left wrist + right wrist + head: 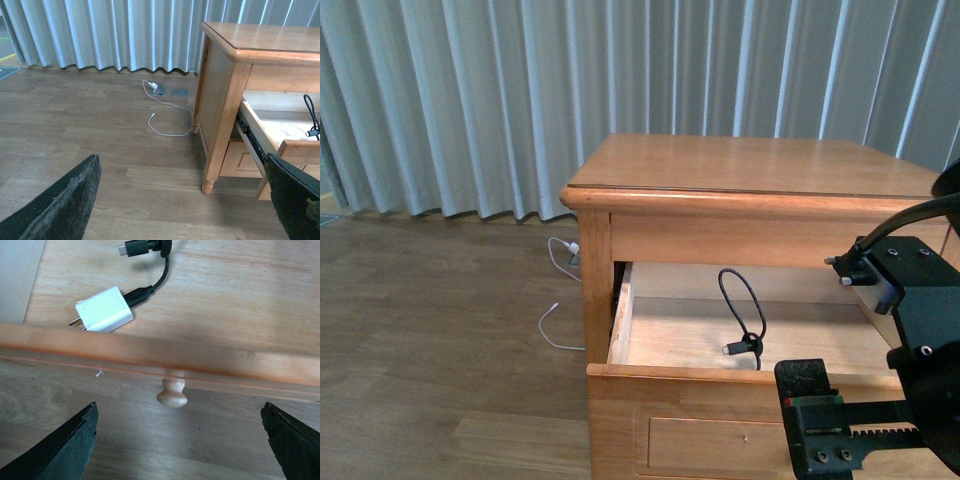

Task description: Put charger into drawer

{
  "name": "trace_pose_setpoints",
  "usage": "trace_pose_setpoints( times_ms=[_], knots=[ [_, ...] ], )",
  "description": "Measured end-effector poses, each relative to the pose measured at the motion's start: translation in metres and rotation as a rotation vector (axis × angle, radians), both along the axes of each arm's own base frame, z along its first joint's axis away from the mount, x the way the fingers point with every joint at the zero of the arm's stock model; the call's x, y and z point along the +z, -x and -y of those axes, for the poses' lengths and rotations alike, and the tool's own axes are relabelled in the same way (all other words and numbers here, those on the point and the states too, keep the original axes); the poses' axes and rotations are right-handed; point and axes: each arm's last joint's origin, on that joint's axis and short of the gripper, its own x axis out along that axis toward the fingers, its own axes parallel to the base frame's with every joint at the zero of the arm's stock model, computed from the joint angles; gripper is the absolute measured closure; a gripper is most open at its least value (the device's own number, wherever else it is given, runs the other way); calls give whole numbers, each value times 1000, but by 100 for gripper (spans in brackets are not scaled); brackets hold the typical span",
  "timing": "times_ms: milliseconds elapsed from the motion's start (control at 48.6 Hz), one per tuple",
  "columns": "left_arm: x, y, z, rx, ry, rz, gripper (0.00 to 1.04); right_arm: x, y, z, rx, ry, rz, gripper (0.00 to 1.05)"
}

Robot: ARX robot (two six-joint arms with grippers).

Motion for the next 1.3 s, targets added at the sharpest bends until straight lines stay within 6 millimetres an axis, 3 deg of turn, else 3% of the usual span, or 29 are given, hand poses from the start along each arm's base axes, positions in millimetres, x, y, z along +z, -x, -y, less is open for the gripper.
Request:
trace_pose_setpoints(
  times_ms=[1296],
  knots=[
    [0,0,0,0,0,0,6,-28,-151,2,-352,-27,240,8]
  ],
)
